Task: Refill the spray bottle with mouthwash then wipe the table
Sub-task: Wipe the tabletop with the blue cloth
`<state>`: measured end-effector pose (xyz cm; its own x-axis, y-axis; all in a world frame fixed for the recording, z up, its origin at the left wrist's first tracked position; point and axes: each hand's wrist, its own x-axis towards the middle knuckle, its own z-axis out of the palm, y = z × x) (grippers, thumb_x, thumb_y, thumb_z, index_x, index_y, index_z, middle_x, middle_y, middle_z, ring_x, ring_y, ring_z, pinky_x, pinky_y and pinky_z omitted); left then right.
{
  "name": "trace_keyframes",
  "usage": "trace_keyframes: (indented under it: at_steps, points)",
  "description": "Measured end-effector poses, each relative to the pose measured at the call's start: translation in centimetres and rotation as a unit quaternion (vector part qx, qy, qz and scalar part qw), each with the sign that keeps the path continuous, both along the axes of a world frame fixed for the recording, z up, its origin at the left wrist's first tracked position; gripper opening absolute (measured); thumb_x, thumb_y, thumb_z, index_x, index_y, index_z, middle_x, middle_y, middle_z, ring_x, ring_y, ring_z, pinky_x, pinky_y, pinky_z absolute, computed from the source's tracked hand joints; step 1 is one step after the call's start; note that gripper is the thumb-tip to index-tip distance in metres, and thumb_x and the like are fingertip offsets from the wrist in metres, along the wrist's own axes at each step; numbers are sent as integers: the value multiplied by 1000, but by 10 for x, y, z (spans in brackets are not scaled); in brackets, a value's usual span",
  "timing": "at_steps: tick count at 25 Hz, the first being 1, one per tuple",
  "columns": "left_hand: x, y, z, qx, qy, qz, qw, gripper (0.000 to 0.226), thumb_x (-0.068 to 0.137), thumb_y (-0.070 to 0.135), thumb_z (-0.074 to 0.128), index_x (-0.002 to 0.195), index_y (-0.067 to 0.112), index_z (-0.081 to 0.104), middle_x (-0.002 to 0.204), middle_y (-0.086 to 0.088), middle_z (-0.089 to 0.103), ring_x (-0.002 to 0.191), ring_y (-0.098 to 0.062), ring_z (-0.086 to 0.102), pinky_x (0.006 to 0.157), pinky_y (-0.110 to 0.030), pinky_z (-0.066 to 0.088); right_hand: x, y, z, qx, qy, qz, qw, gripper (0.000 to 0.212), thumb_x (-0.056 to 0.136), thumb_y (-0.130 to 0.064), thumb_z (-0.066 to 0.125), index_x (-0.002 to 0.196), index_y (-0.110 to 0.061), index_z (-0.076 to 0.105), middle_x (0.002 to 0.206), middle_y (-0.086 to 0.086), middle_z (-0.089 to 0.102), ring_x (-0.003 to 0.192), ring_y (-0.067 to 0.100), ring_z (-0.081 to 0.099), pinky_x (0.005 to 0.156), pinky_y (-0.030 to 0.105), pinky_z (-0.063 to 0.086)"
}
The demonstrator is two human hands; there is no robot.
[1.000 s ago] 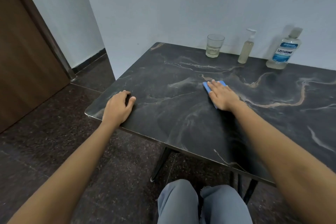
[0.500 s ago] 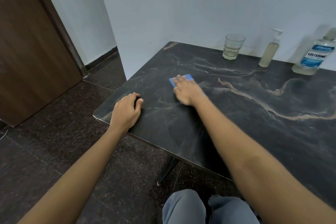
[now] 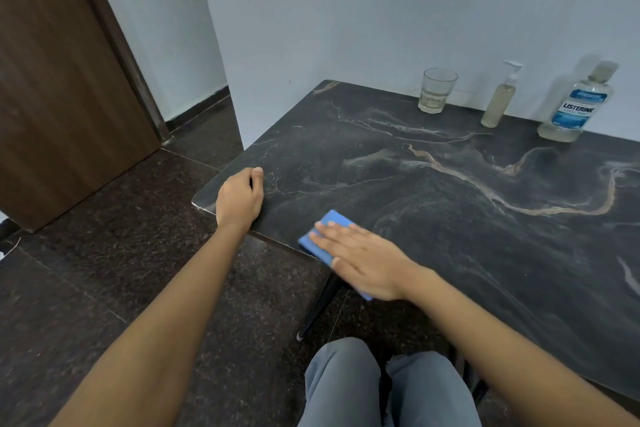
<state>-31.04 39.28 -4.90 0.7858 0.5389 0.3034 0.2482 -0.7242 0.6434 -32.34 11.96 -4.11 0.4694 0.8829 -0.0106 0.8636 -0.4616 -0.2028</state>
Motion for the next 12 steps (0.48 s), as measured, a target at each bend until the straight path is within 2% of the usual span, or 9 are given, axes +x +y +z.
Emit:
trace_keyframes:
  at_steps: [3, 4, 8, 10, 12]
  points:
    - [1, 4, -1, -11, -7, 13, 1000, 46, 101, 40, 32, 68, 11, 48, 67, -3, 56, 67, -25, 52, 62, -36, 37, 34, -56, 1, 4, 5, -78, 997, 50, 103, -28, 27, 152, -25, 15, 160, -6, 8, 145, 2, 2, 113, 12, -11]
    - [2, 4, -2, -11, -6, 15, 1000, 47, 101, 39, 32, 66, 11, 46, 66, -4, 55, 66, -26, 53, 62, -36, 37, 51, -72, 2, 0, 2, -117, 993, 50, 104, -28, 27, 152, -25, 15, 161, -4, 8, 146, 3, 3, 113, 13, -10]
    - [5, 17, -2, 43, 23, -23, 999, 41, 101, 35, 34, 68, 14, 49, 71, -5, 57, 73, -31, 56, 66, -37, 38, 117, -94, 4, -19, 8, -258, 966, 51, 103, -31, 25, 153, -23, 14, 161, 0, 9, 148, 13, 6, 119, 32, 4]
    - [6, 36, -2, 83, 38, -57, 994, 37, 101, 32, 36, 86, 11, 63, 86, -8, 66, 85, -32, 60, 75, -40, 44, 140, -78, 5, -24, 17, -316, 948, 52, 103, -33, 20, 153, -23, 12, 162, 0, 6, 149, 14, 3, 120, 37, 3]
    - [6, 53, -4, 76, 29, -80, 993, 34, 100, 30, 39, 104, 11, 67, 102, -8, 69, 97, -29, 61, 85, -41, 47, 160, -57, 3, -28, 20, -353, 935, 54, 102, -33, 16, 154, -23, 9, 162, -1, 2, 149, 15, 0, 120, 38, 1]
